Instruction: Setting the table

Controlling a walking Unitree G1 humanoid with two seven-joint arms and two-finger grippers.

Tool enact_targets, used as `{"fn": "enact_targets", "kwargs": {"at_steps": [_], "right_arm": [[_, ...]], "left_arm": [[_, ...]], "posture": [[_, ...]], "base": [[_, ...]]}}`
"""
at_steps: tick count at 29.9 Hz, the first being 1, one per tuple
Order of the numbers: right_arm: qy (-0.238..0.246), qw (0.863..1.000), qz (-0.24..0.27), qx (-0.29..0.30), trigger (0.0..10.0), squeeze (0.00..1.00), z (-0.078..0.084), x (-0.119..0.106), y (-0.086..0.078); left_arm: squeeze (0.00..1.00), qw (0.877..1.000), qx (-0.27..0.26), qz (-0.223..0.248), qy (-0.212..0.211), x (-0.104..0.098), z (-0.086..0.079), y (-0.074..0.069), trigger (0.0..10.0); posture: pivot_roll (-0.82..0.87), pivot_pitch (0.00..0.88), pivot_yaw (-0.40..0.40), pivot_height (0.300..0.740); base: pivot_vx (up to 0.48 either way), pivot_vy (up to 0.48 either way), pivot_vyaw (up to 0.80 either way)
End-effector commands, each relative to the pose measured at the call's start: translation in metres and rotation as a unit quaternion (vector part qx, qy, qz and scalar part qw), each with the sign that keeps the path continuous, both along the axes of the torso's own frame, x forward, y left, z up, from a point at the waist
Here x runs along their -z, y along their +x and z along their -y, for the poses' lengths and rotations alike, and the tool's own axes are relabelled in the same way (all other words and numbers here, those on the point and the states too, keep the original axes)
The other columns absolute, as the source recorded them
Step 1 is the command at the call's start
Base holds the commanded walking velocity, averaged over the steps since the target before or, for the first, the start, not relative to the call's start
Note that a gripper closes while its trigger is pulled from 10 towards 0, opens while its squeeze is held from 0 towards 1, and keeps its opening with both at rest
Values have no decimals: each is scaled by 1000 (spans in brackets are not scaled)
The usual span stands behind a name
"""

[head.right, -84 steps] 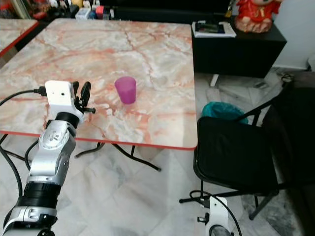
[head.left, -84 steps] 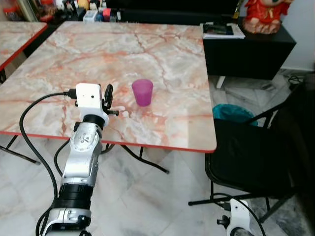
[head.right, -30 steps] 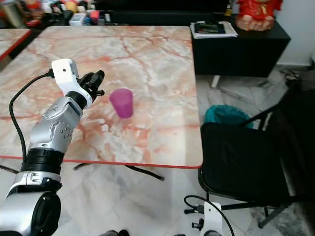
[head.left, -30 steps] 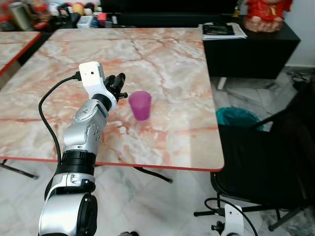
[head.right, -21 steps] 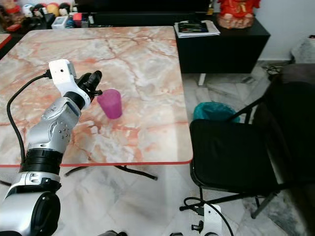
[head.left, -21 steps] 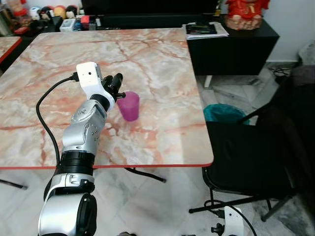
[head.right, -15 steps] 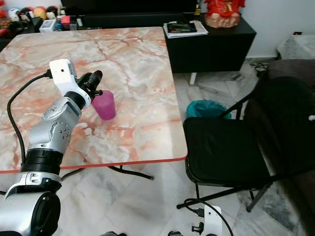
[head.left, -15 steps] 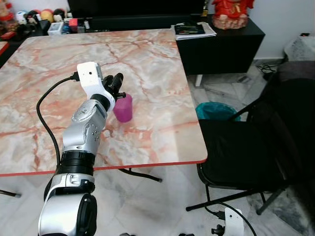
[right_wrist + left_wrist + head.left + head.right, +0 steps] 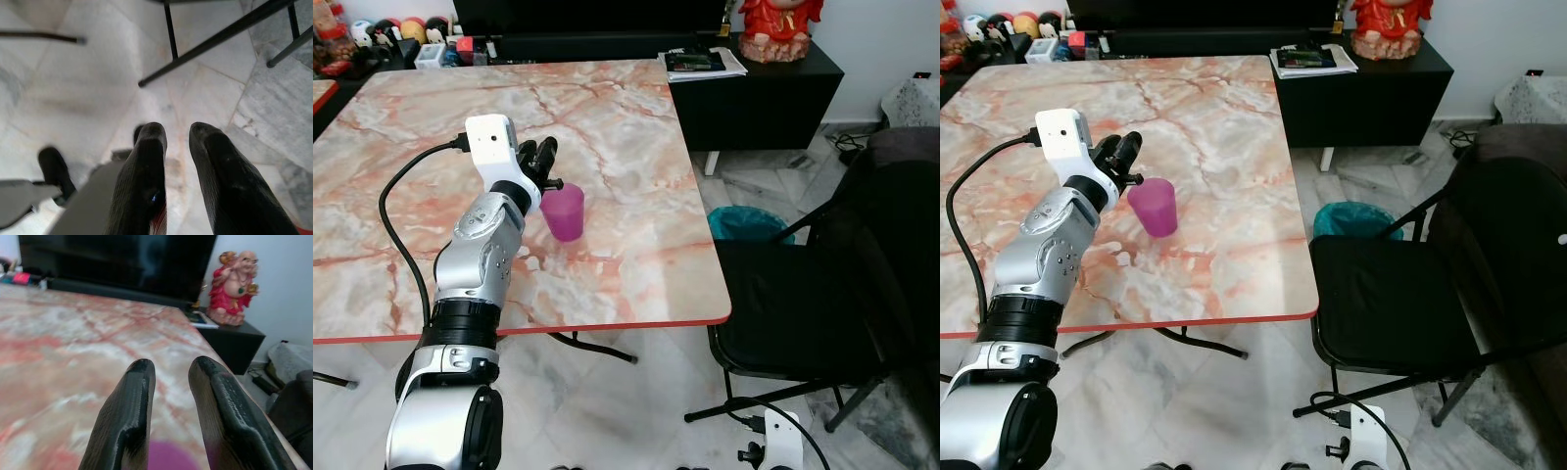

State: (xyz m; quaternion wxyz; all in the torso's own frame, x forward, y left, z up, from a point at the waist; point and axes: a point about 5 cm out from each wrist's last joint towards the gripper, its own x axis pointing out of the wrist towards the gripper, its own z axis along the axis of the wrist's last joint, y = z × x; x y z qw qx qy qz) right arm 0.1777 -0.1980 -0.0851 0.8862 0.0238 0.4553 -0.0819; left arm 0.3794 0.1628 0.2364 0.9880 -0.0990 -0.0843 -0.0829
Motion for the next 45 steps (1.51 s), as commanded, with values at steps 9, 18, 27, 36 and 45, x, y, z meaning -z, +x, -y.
{"fn": "enact_targets", "kwargs": {"at_steps": [9, 18, 27, 36, 45], "right_arm": [[6, 1000, -5, 5, 10000, 0, -4, 2, -2], [5, 1000, -3, 7, 10000, 0, 0, 0, -1], [6, 1000, -3, 5, 10000, 0, -4, 0, 1], [9, 1000, -4, -1, 10000, 0, -14, 2, 1], [4, 1000, 7, -6, 10000, 0, -7, -7, 17]], "left_arm": [[0, 1000, 5, 25, 6, -15, 6, 0, 10000], [0, 999, -4, 42, 6, -26, 4, -2, 10000], [0, 999, -24, 32, -24, -37, -4, 4, 10000], [0, 998, -45, 48, -11, -39, -6, 3, 10000], [0, 998, -44, 51, -10, -39, -4, 2, 10000]], "posture": [[-7, 101, 10, 740], [-3, 107, 10, 740], [1, 116, 10, 740], [-6, 118, 10, 740], [-7, 118, 8, 740]], "base": [[245, 0, 0], [0, 0, 0], [0, 0, 0], [0, 0, 0], [178, 0, 0]]}}
